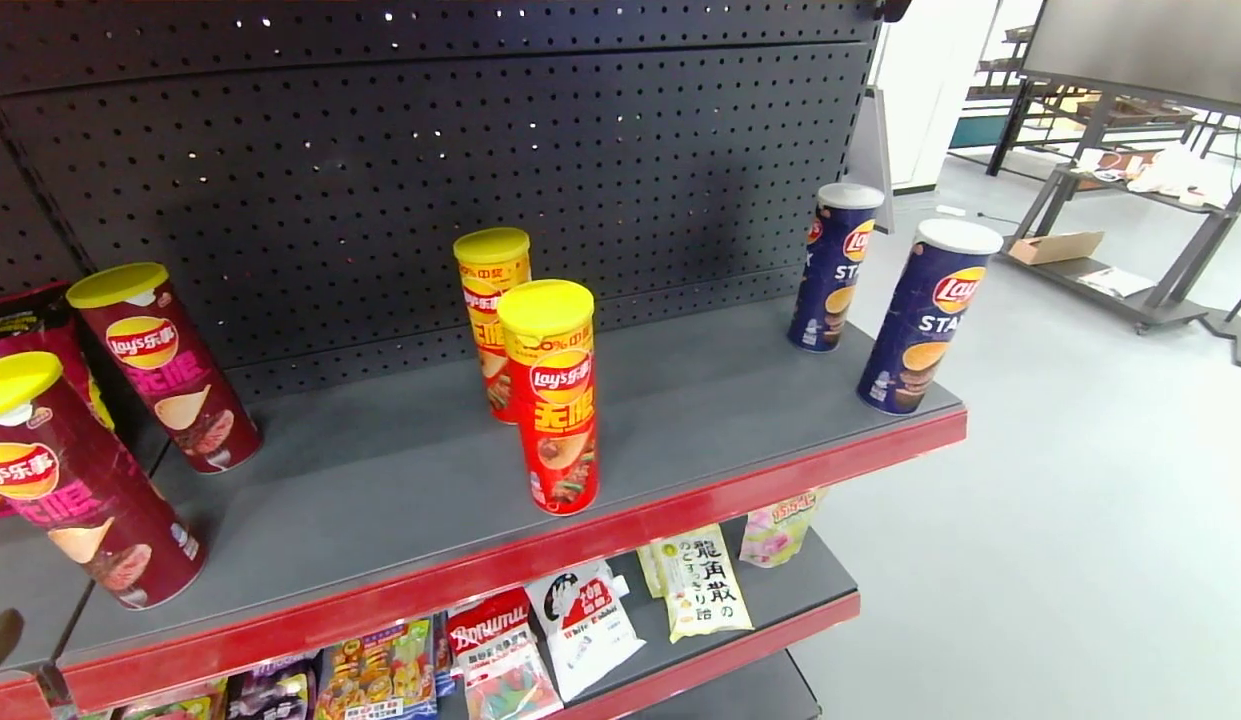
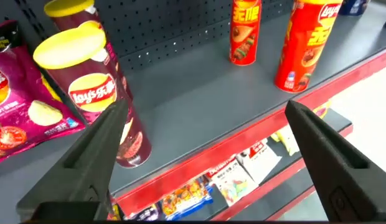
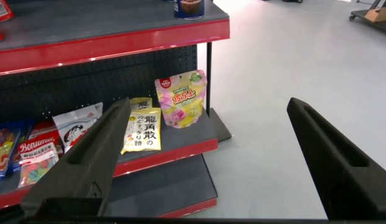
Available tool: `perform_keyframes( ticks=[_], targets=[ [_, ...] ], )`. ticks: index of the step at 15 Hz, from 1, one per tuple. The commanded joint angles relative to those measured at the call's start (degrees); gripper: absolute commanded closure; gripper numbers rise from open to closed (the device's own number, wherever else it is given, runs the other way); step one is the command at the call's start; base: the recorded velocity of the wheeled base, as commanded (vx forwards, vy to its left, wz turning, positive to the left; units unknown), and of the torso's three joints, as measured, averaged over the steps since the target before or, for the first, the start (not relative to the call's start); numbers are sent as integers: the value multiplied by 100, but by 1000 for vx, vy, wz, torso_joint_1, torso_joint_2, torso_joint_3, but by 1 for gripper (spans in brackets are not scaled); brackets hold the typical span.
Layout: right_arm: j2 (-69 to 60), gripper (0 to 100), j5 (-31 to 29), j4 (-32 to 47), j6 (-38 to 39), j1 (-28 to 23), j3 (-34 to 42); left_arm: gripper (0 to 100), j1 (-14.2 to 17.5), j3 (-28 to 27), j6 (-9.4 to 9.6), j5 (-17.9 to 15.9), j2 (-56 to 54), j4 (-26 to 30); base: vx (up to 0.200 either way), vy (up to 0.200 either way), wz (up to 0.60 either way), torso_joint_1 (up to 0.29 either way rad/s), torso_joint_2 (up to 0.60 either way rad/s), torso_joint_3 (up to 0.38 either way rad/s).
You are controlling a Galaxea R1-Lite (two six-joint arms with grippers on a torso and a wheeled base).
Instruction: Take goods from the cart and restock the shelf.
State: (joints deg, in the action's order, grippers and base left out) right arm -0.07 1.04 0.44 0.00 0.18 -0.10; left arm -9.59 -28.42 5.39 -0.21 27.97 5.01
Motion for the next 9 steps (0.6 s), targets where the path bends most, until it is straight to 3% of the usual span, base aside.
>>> perform_keyframes(
  ticks=[1, 2, 9],
  targets=[
    [7, 0, -7, 0, -9, -1, 1, 0, 1, 20, -38, 3, 34, 9, 0, 0, 0, 0, 0, 0],
    [7, 0, -16, 0, -18, -1, 1, 0, 1, 29, -38, 3, 34, 9, 0, 0, 0, 0, 0, 0],
    [7, 0, -16, 0, -18, -1, 1, 0, -7, 73, 6, -32, -81, -290, 0, 0, 600, 4, 2, 2]
  ],
)
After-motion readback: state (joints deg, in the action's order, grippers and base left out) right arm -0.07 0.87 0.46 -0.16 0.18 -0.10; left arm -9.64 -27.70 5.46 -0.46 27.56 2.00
